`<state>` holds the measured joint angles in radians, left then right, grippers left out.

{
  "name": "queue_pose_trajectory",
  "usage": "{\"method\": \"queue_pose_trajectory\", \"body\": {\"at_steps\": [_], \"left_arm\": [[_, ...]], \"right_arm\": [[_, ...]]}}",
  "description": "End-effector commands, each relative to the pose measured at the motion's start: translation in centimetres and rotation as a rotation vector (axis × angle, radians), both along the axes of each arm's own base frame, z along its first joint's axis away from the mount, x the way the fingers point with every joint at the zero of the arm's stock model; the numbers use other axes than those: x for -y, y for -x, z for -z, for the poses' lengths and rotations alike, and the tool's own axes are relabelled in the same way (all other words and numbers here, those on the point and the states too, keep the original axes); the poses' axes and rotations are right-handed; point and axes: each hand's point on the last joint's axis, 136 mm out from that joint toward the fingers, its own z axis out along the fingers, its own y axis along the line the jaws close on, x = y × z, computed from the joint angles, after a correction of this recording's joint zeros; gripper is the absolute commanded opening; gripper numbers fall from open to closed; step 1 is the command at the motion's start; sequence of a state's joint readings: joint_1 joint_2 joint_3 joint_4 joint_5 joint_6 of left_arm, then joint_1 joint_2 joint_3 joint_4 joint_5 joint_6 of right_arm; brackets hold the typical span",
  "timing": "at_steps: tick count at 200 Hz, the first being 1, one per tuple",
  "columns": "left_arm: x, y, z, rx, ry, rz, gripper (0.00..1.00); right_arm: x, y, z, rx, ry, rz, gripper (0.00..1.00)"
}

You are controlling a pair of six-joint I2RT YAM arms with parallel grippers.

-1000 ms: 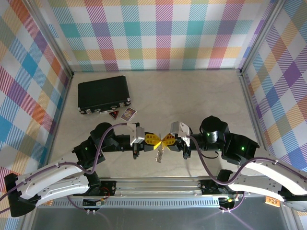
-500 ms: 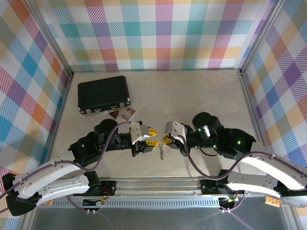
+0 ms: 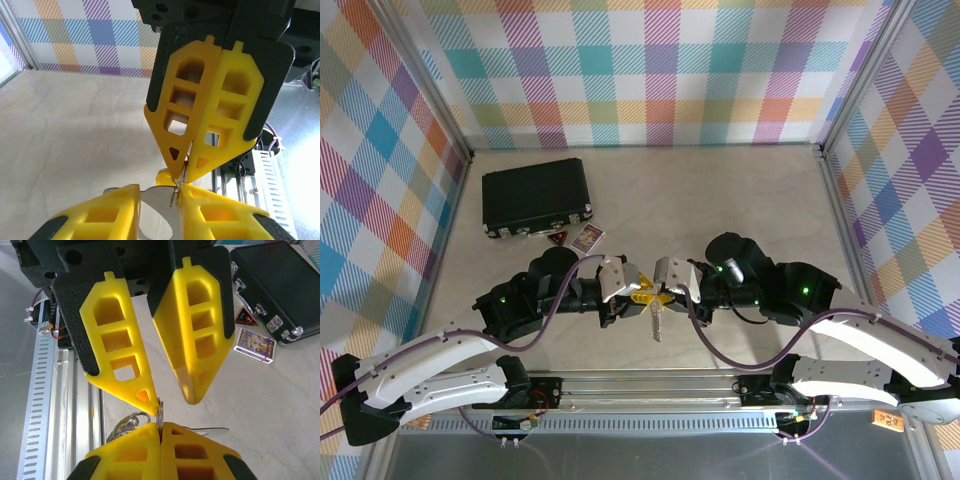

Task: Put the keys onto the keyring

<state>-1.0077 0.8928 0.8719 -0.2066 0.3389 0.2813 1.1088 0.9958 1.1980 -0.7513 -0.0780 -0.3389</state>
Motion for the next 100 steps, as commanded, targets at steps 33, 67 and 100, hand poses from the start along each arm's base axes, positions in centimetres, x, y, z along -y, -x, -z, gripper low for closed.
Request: {"method": "queue_pose_trajectory", "body": {"at_steps": [33, 67, 100], "left_arm": [[0.8, 0.4, -1.6, 0.017, 0.059, 0.041, 0.14], [0.5, 0.6, -2.2, 0.038, 0.091, 0.04, 0.0], [0.1, 1.0, -3.7, 0.048, 0.16, 0.045, 0.0]], "right_arm": [[-0.6, 0.8, -1.5, 0.014, -0.047, -0.05, 0.0], [-0.5, 1.0, -1.9, 0.01, -0.068, -0.05, 0.0], [-0.4, 1.0, -2.4, -0.001, -0.102, -0.031, 0.06]]}}
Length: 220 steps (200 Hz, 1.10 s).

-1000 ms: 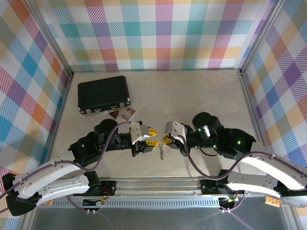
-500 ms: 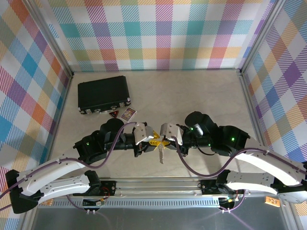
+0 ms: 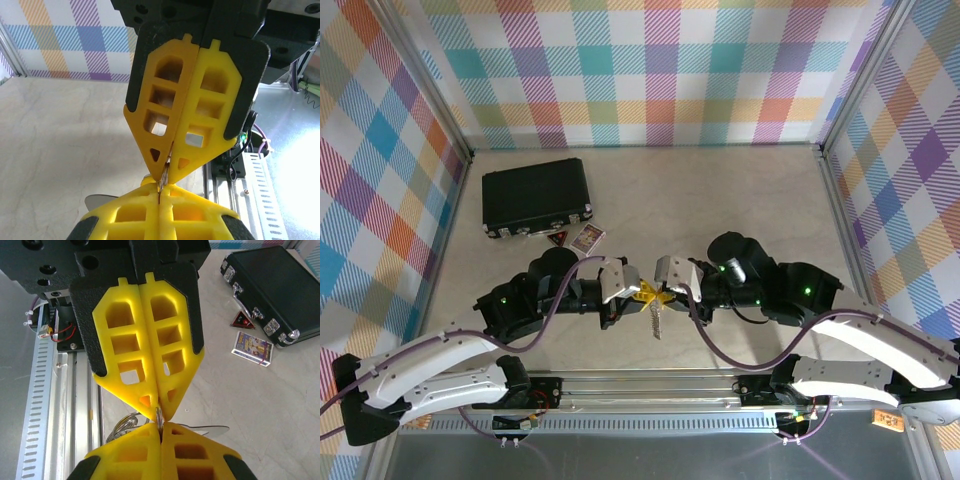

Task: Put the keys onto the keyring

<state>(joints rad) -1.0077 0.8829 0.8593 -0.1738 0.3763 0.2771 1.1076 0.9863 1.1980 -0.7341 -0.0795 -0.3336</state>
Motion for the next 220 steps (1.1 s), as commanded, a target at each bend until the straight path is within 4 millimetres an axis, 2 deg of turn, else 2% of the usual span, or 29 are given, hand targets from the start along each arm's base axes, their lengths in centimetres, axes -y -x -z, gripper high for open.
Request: {"method": "queue_pose_trajectory", "body": {"at_steps": [1, 24, 50, 143, 179, 194, 220], "left_arm": [[0.0, 0.5, -3.2, 0.042, 0.13, 0.012, 0.0], [0.0, 1.0, -4.3, 0.034, 0.188, 0.039, 0.0], [0.1, 1.8, -5.1, 0.024, 0.236, 0.08, 0.0], [-0.1, 3.6, -6.5, -0.003, 0.334, 0.175, 0.0], [0.1, 3.4, -5.9, -0.016, 0.327, 0.168, 0.0], [0.1, 3.4, -5.8, -0.019, 0.33, 0.167, 0.0], [0.1, 3.0, -5.3, -0.017, 0.304, 0.146, 0.0]], "right_arm": [[-0.3, 1.0, -1.8, -0.009, -0.078, -0.033, 0.06], [-0.3, 1.5, -2.6, -0.022, -0.145, -0.036, 0.23], [-0.1, 1.7, -3.0, -0.032, -0.185, -0.029, 0.25], [0.2, 2.1, -3.8, -0.026, -0.254, -0.036, 0.11], [0.1, 2.5, -4.1, -0.021, -0.282, -0.06, 0.07], [0.1, 2.6, -4.1, -0.022, -0.28, -0.07, 0.0], [0.1, 2.5, -3.8, -0.017, -0.267, -0.067, 0.0]]}}
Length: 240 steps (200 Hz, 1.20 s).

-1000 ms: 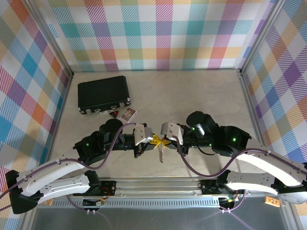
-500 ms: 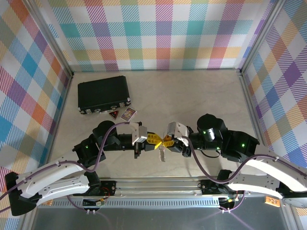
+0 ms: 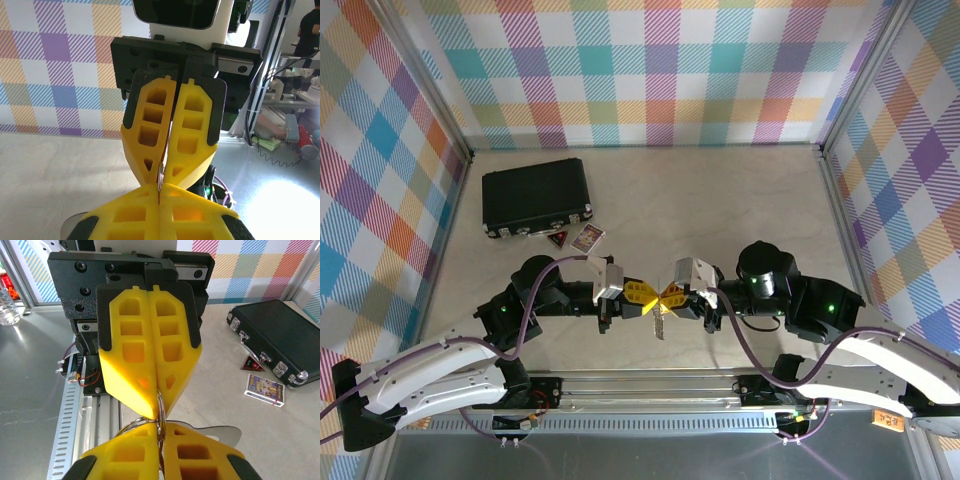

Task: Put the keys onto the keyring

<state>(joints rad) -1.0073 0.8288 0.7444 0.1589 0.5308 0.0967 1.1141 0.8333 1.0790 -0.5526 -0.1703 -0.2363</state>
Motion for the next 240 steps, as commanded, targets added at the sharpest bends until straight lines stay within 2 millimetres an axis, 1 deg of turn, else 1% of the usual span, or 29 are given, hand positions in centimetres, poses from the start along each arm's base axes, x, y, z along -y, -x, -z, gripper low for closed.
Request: {"method": "queue_pose_trajectory", "body": {"at_steps": [1, 14, 28, 36, 60, 86, 111, 120, 136, 154, 164, 197, 223, 240], "left_arm": [[-0.3, 0.4, -1.5, 0.035, 0.045, 0.01, 0.0], [-0.4, -0.4, -0.9, 0.046, 0.001, -0.038, 0.0], [-0.7, -1.4, 0.2, 0.067, -0.071, -0.101, 0.15], [-0.9, -2.0, 0.7, 0.076, -0.111, -0.137, 0.19], [-1.3, -3.1, 2.2, 0.101, -0.213, -0.194, 0.2], [-1.1, -3.5, 2.5, 0.106, -0.219, -0.209, 0.19], [-0.8, -3.5, 2.8, 0.101, -0.22, -0.195, 0.19], [-0.6, -3.4, 3.0, 0.096, -0.223, -0.185, 0.17], [-0.5, -3.3, 3.0, 0.095, -0.218, -0.176, 0.07], [-0.5, -3.2, 2.7, 0.094, -0.201, -0.174, 0.0], [-0.6, -3.0, 2.4, 0.096, -0.188, -0.17, 0.0], [-0.6, -2.3, 1.2, 0.085, -0.128, -0.139, 0.0], [-0.3, -1.7, 0.2, 0.069, -0.07, -0.106, 0.0], [-0.3, -1.3, -0.4, 0.063, -0.041, -0.083, 0.0]], "right_arm": [[-0.4, 0.3, -0.8, 0.014, -0.037, -0.023, 0.0], [-0.3, 0.0, -0.6, 0.023, -0.017, -0.003, 0.0], [-0.1, -0.5, -0.2, 0.032, 0.02, 0.021, 0.0], [0.0, -0.8, 0.0, 0.038, 0.045, 0.034, 0.0], [0.1, -1.3, 0.8, 0.053, 0.121, 0.051, 0.0], [-0.2, -1.7, 1.6, 0.069, 0.202, 0.053, 0.0], [-0.7, -1.8, 2.2, 0.068, 0.248, 0.043, 0.0], [-0.9, -1.7, 2.3, 0.067, 0.256, 0.038, 0.0], [-1.0, -1.7, 2.6, 0.067, 0.27, 0.04, 0.0], [-1.0, -1.5, 2.8, 0.065, 0.277, 0.033, 0.0], [-1.0, -1.4, 2.8, 0.064, 0.275, 0.031, 0.0], [-1.0, -0.9, 1.6, 0.05, 0.226, 0.023, 0.0], [-1.1, -0.5, 0.8, 0.037, 0.163, 0.018, 0.16], [-1.0, -0.3, 0.1, 0.035, 0.11, 0.024, 0.21]]}}
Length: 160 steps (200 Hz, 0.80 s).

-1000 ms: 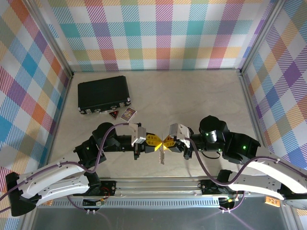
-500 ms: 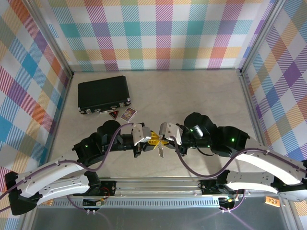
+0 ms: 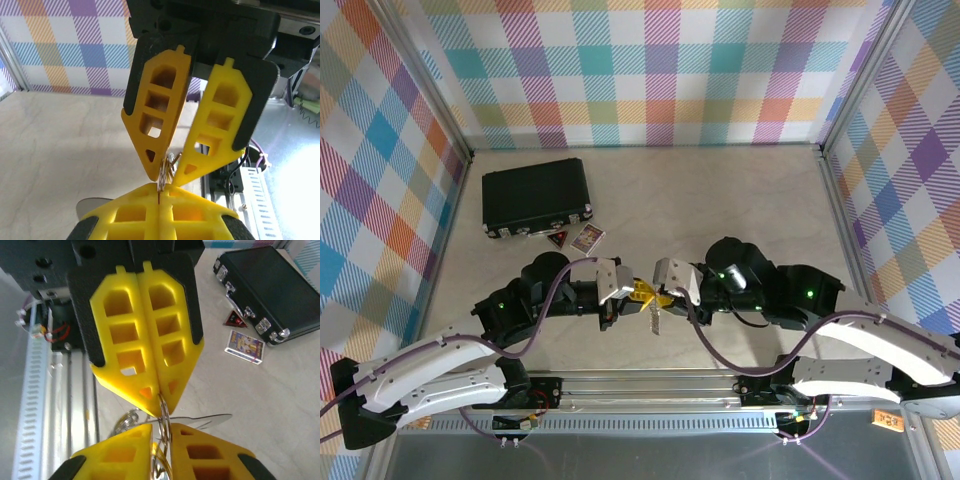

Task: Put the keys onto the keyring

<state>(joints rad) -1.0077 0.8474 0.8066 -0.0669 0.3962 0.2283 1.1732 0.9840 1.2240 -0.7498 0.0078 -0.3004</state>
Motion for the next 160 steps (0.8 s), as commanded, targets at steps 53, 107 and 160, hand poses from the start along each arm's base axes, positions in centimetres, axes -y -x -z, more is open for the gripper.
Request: {"method": "queue_pose_trajectory", "body": {"at_steps": [53, 107, 160], "left_arm": [[-0.3, 2.5, -4.9, 0.023, 0.216, 0.116, 0.0], [-0.7, 3.2, -5.6, 0.006, 0.256, 0.144, 0.0], [-0.4, 2.8, -5.1, 0.001, 0.22, 0.131, 0.0]], "right_arm": [[0.0, 2.2, -3.9, -0.026, -0.216, -0.064, 0.2], [-0.2, 2.8, -4.2, -0.035, -0.238, -0.098, 0.1], [-0.2, 2.8, -4.1, -0.029, -0.233, -0.101, 0.0]]}}
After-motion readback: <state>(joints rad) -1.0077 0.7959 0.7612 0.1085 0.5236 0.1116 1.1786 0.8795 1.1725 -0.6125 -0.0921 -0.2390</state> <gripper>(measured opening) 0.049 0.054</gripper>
